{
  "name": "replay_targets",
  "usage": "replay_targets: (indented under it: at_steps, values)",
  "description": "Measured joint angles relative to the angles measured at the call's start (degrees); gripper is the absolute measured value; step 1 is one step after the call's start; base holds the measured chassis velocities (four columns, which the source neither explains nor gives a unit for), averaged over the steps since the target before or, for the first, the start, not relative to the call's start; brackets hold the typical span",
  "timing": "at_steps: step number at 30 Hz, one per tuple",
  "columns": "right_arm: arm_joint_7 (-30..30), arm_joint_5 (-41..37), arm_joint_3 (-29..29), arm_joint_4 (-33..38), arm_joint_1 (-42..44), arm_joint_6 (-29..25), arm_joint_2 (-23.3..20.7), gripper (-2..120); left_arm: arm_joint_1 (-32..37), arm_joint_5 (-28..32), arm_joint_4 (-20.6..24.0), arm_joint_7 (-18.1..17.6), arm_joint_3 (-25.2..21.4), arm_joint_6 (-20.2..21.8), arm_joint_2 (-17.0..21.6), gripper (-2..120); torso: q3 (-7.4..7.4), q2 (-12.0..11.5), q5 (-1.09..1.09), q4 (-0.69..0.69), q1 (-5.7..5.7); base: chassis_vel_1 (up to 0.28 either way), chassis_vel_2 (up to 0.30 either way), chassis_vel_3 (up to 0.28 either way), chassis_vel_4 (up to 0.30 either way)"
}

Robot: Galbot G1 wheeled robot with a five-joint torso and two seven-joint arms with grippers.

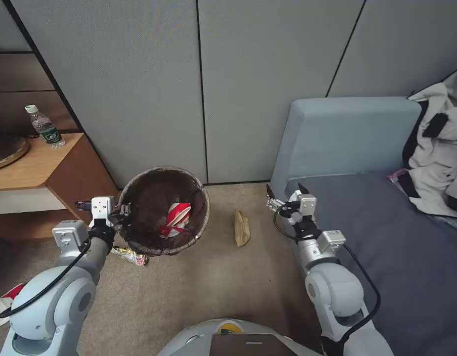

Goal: Pick up the trash bin, then pick up the garbage from the floor and place it into the trash bin.

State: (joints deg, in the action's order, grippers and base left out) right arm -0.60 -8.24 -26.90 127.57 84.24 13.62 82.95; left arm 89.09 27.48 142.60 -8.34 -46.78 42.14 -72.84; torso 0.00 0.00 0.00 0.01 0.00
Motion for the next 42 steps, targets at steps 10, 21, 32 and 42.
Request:
replay_targets:
  at_steps: [10,21,32,42]
  values:
    - [-4.7,-3.2,6.0,-7.0,-5.5,8.6,-3.8,100,0.5,0.1,0.7,0.0,0.0,0.0,-0.1,2,-0.01,0.0,0.0,0.0,0.0,0.0,0.0,0.0,0.0]
    - [-5.2,-5.6,12.0,-22.1,-14.2,10.5,-4.7,100,1.1,0.3,0.7,-0.2,-0.4,0.0,0.0,2,0.0,0.0,0.0,0.0,0.0,0.0,0.0,0.0,0.0]
    - [-4.0,-5.1,14.2,-36.6,-22.1,9.6,-2.9,100,1.3,0.4,0.7,-0.3,-0.7,0.0,0.0,2,0.0,0.0,0.0,-0.01,0.0,0.0,0.0,0.0,0.0]
    - [-3.4,-5.2,15.5,-47.6,-26.2,8.1,-0.8,100,1.1,0.4,0.7,-0.4,-0.7,0.0,-0.1,2,0.0,0.0,0.0,0.0,0.0,0.0,0.0,0.0,0.0]
